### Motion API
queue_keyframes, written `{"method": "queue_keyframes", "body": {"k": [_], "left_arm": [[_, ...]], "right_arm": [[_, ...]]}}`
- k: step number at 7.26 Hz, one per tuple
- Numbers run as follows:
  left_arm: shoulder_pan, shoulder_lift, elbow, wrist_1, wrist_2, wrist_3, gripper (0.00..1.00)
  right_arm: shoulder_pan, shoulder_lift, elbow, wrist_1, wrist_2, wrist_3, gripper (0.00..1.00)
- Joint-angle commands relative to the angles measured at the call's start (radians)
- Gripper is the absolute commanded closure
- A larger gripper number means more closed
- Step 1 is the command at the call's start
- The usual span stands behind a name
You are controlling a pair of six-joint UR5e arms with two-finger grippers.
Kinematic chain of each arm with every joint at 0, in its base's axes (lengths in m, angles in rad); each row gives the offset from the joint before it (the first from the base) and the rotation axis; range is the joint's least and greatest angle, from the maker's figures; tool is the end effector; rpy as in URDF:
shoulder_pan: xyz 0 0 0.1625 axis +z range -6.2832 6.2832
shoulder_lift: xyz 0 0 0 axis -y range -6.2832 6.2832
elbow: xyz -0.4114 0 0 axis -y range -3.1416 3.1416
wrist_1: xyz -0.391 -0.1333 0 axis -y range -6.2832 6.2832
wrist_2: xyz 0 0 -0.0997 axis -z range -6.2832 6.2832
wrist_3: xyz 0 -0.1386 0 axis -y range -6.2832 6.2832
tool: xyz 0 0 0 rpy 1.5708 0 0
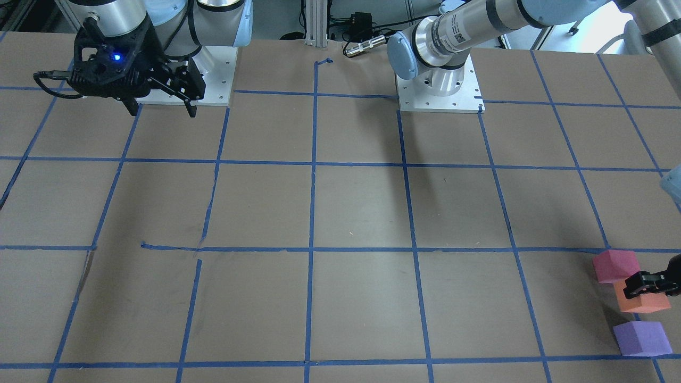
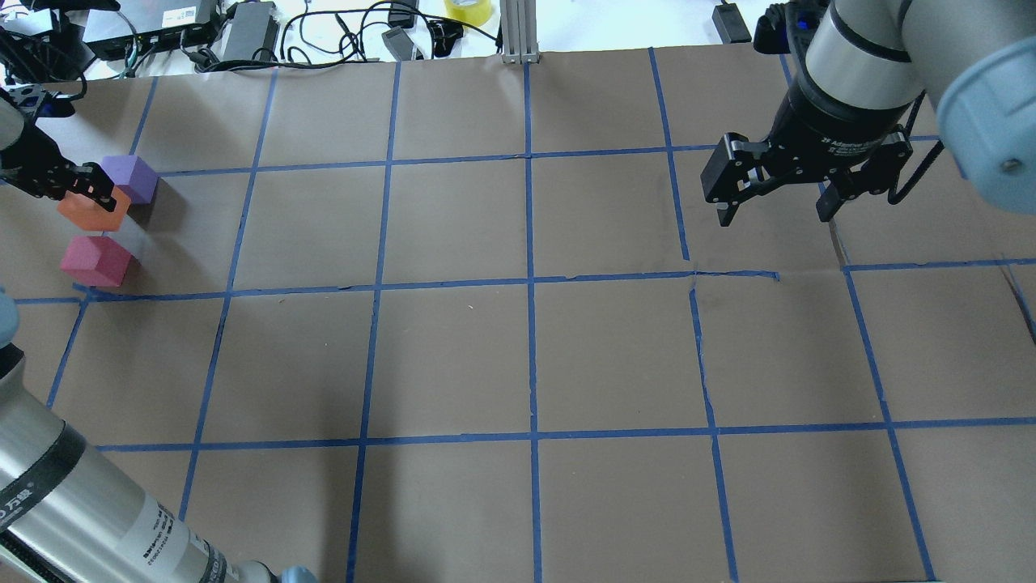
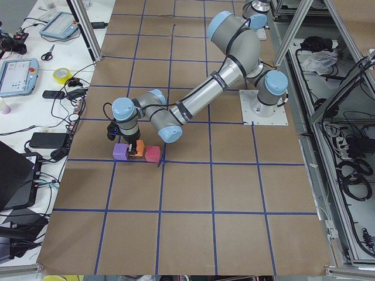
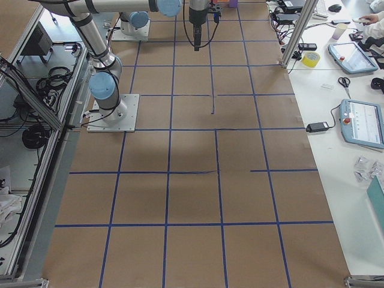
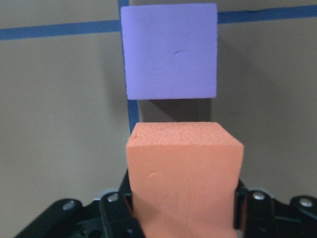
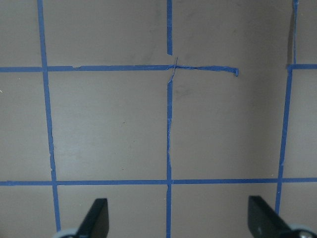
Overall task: Arrange blocks in a line
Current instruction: 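Lower the orange cube between the purple and pink cubes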
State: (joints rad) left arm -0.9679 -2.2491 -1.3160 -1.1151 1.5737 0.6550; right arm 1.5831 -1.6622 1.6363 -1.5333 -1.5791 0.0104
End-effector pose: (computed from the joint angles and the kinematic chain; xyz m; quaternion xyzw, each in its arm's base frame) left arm 0.2981 -0.6674 0.1868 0.0260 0.9995 -0.0122 0.0106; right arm 0.1377 -0.4497 0.4426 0.0010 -1.0000 -0.0057 0.0042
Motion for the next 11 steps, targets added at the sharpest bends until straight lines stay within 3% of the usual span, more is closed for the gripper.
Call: {"method": "queue_keyframes", "body": {"k": [1,11], "left_arm": [[0.000,-0.010,-0.012,0.006,0.002,0.000,1.00],[0.015,-0.043,-0.015,0.078,0.000,0.017,1.00]], "right_arm": [[0.000,-0.001,0.000,0.001,-0.030,-0.003,0.00],[0.002,-0.004,0.000,0.013,-0.018,0.005,0.00]]}}
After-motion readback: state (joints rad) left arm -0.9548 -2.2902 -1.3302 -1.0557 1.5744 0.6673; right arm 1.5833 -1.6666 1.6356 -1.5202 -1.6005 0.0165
